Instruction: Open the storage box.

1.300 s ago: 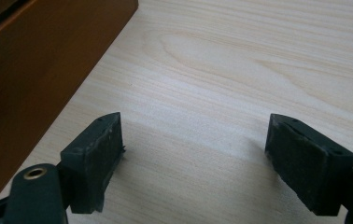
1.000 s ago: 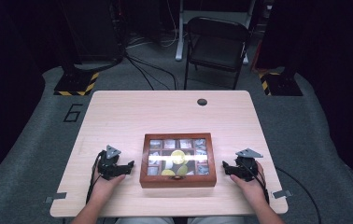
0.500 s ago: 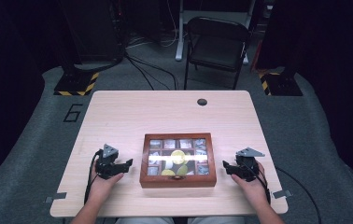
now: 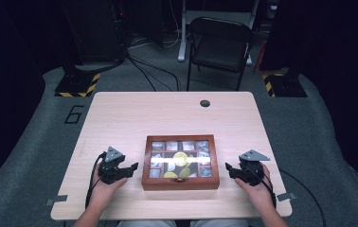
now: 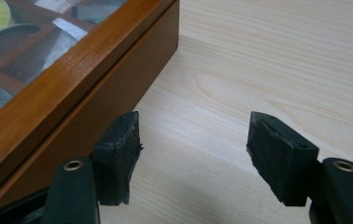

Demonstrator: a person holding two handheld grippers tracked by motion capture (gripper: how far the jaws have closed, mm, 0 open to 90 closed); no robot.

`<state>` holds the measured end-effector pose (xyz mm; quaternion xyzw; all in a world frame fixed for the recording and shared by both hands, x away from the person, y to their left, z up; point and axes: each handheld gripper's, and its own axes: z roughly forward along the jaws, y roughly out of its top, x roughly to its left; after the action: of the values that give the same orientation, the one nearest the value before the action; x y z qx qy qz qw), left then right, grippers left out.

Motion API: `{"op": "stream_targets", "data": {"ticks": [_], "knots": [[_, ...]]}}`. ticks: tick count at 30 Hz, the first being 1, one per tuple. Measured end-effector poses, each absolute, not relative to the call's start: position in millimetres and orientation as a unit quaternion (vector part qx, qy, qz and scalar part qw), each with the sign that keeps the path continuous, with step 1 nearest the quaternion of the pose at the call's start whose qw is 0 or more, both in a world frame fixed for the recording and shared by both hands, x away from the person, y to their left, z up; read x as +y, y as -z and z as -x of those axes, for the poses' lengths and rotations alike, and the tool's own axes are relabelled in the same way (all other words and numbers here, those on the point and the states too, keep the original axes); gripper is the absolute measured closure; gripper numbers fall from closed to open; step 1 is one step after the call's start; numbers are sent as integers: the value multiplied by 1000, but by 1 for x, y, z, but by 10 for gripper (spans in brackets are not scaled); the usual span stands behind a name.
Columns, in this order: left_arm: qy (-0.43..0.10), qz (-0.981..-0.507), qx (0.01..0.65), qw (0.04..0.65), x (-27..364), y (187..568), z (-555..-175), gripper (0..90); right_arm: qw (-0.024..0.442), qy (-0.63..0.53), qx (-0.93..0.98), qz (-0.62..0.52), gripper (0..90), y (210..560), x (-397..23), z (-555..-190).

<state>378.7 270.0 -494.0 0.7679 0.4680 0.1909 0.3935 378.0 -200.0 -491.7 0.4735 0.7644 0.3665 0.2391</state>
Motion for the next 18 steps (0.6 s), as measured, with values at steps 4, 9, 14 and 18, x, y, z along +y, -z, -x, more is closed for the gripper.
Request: {"op": "stream_targets", "data": {"ticks": [4,9,14,18], "knots": [[-187,-768,467,397,270,491,-375,336,242,-375,765,-465,345,486,-200,-375],[-185,-766,463,406,268,485,-369,336,239,-380,764,-464,346,481,-199,-372],[-185,-767,456,412,265,480,-364,334,228,-387,764,-464,347,477,-198,-366],[-187,-764,452,421,265,469,-359,333,233,-390,762,-462,348,469,-197,-362]]}}
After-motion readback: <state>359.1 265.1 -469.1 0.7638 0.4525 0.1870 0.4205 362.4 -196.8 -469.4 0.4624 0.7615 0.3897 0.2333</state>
